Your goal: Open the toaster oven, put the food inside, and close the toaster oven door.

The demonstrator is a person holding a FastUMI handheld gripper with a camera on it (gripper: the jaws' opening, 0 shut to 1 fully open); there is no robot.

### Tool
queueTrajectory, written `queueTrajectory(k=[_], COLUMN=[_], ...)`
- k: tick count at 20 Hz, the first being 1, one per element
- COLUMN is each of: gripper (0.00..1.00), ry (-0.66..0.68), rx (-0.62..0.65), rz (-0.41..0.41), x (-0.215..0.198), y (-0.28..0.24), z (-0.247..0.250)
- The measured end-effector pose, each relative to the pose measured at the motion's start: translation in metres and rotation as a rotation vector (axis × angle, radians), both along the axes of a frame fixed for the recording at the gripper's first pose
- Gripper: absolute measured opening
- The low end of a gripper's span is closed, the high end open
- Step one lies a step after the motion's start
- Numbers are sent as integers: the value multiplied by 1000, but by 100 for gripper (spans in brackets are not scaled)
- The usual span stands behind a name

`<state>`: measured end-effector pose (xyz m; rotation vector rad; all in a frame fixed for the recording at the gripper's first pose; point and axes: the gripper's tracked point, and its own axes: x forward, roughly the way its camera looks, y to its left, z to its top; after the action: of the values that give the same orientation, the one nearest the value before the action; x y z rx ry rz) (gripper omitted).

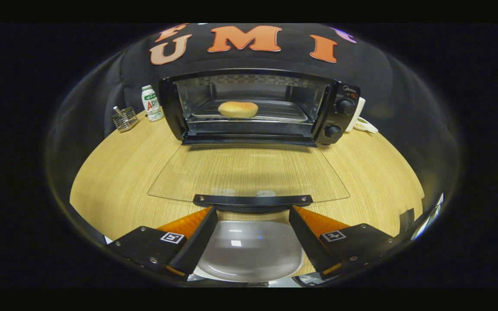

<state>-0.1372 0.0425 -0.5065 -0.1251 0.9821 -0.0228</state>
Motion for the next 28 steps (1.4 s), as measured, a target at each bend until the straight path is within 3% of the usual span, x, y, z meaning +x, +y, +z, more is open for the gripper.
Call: queueTrajectory(k=[7,28], gripper=[99,100], ry=[-41,-246], rx=[22,54], rz=[-9,-7], x=[8,89], y=[4,12], z=[28,115])
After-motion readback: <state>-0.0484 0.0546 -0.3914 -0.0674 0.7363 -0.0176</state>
